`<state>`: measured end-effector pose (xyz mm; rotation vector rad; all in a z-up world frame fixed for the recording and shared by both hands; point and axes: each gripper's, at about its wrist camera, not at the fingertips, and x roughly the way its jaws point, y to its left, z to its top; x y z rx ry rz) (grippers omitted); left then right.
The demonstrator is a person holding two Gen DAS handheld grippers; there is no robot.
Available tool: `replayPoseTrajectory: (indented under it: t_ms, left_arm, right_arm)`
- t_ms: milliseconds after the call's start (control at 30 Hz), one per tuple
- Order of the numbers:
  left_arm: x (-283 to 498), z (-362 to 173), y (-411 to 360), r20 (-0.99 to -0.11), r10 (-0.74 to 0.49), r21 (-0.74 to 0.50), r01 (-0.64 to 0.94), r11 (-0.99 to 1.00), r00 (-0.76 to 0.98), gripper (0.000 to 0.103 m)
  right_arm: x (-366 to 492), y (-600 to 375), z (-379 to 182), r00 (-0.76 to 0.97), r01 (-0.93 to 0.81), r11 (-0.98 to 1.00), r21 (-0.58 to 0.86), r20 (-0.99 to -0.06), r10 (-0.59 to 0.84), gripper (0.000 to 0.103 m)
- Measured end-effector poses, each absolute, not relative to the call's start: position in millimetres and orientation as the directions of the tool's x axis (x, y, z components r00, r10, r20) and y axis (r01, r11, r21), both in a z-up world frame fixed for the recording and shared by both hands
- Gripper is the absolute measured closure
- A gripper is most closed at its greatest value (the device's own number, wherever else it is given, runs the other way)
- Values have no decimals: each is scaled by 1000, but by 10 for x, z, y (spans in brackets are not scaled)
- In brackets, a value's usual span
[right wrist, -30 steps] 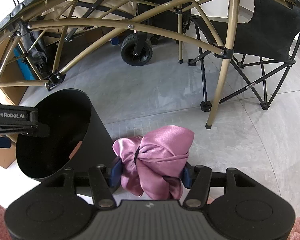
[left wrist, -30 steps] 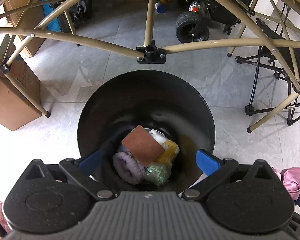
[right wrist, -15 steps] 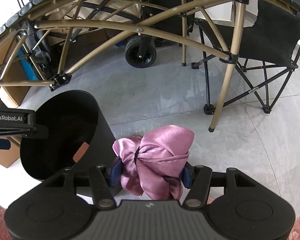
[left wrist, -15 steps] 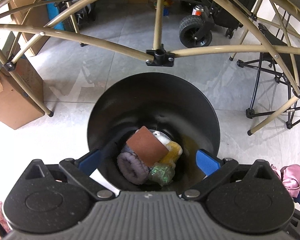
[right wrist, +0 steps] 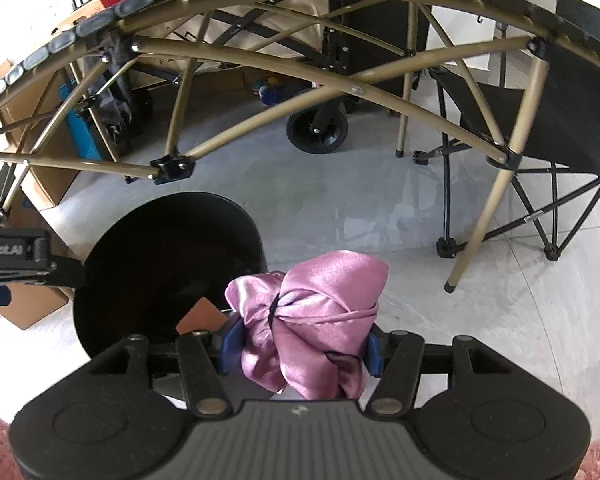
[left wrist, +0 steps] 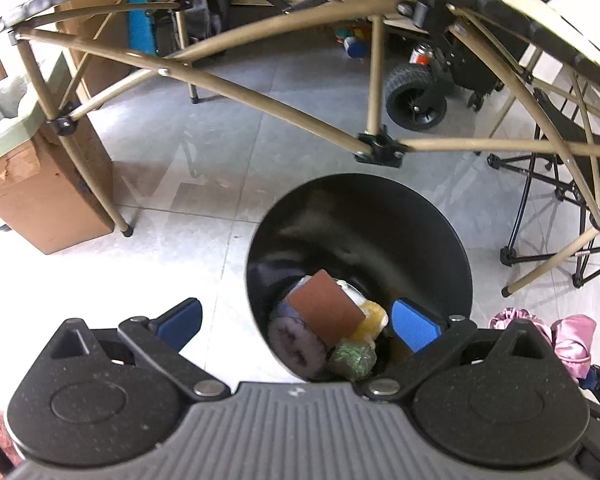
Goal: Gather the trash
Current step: 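Withdraw the left gripper and move the right gripper over the bin, then open the right gripper to drop the pink scrunchie into the bin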
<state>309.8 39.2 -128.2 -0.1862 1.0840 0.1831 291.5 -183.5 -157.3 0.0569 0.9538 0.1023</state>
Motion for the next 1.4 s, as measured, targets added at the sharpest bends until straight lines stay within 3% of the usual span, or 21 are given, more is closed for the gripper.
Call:
replayPoseTrajectory:
  t_ms: [1400]
  left_arm:
    - [2513,-1421,1702,-902,122,-65,-409,910,415,0]
  right_arm:
    - [3215,-624,-1736,496,-183,977,109,-848,187,46]
